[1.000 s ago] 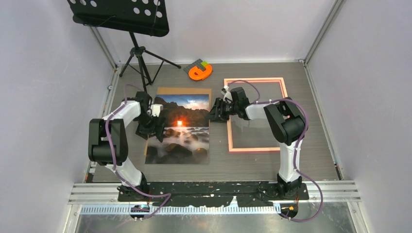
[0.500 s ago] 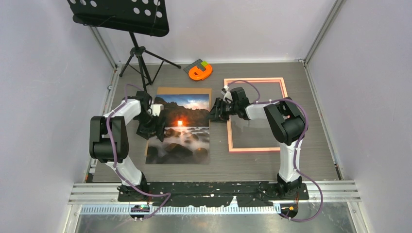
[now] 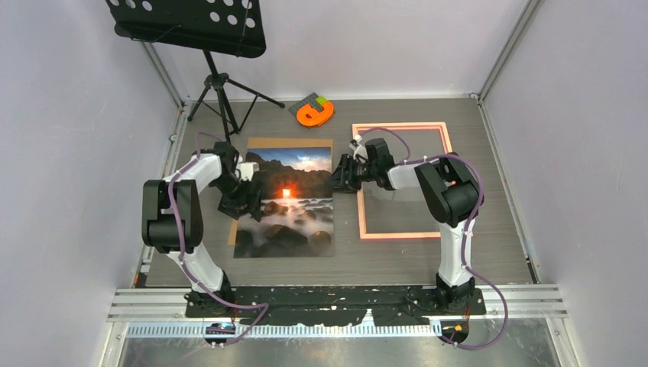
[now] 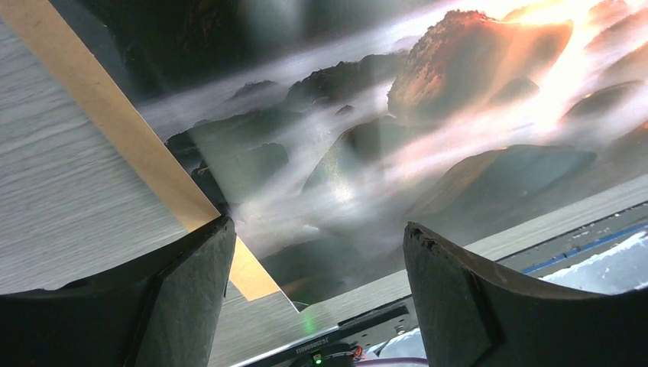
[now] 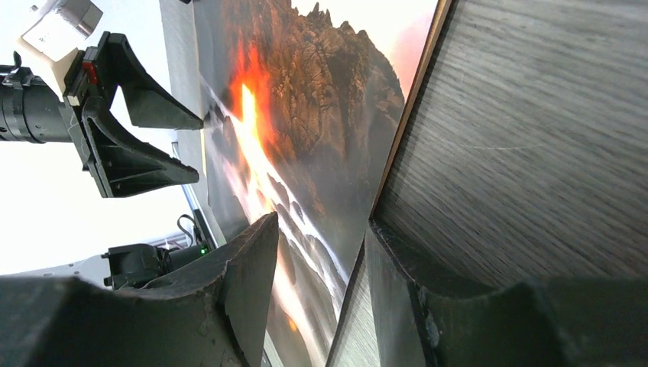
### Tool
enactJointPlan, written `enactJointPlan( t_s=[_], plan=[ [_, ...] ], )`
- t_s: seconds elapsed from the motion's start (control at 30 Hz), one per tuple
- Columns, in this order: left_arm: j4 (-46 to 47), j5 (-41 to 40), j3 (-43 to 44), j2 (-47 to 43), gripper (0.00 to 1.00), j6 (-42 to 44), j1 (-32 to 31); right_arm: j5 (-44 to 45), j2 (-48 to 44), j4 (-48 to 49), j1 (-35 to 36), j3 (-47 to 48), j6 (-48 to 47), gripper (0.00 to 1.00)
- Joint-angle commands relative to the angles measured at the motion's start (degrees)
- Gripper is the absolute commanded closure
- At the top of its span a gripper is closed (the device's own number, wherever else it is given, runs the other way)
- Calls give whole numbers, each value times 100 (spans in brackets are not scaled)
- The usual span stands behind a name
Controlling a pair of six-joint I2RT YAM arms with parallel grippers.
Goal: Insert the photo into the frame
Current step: Pick up the photo at the center of the board.
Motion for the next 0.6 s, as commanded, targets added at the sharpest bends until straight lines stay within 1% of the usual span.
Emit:
enactJointPlan(
  t_s=[0.0,0.2,0.57],
  plan=[
    [185,707,94,121,18,31,-27,194,286,-85,79,-246,0,47],
    [209,794,105,102,18,29,-24,100,326,146,76,-287,116,47],
    [264,1022,173,76,18,82,-154,-100,432,851,72,-431,415,48]
  ],
)
